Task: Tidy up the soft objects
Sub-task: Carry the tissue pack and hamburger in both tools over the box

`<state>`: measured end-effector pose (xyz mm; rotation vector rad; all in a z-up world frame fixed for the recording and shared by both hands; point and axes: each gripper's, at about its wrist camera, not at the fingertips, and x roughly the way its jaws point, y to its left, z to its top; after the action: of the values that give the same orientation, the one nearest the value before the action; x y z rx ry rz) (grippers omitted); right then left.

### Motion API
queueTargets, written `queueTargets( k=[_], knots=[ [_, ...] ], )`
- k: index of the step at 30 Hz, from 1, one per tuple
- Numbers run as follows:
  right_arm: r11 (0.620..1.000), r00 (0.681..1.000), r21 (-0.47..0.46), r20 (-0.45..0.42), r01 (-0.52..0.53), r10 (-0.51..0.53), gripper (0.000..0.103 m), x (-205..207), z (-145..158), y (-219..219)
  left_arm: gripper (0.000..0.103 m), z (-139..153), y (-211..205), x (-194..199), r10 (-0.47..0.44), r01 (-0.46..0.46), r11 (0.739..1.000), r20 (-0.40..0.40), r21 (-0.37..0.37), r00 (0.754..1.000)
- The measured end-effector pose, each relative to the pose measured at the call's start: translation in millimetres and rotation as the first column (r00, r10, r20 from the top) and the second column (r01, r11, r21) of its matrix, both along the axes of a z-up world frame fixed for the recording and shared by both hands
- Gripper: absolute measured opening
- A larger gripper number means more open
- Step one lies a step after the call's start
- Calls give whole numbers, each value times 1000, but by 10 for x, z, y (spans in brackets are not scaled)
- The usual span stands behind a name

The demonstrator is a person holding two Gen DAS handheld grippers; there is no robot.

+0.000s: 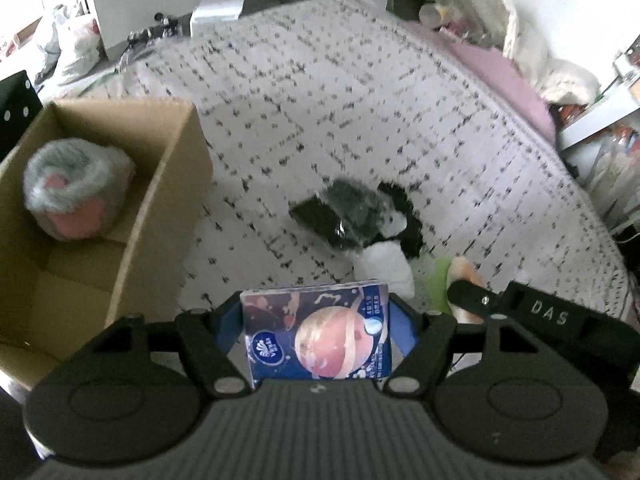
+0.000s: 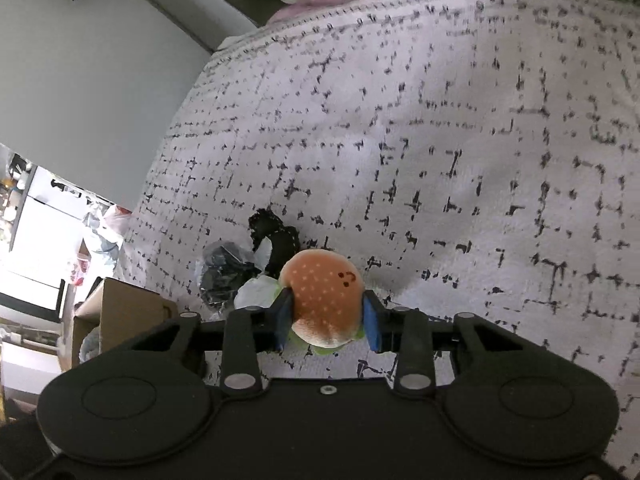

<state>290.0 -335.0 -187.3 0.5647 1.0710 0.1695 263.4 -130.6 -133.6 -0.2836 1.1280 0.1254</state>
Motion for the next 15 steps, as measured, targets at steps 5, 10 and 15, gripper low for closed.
queueTargets(
  k=[5, 10, 15],
  knots=[
    [1000, 999, -27, 38, -2, 3, 35, -114, 226, 110, 72, 256, 124, -133, -9, 10, 1000, 61, -15, 998],
    [1000, 998, -24, 68, -16, 18, 35, -229, 470, 287, 72, 446, 283, -245, -7, 10, 1000, 108, -30, 994],
    [999, 996, -40, 89, -29, 32, 35, -329, 667, 492, 72, 579, 475, -333, 9, -4, 999, 140, -39, 990]
  ],
)
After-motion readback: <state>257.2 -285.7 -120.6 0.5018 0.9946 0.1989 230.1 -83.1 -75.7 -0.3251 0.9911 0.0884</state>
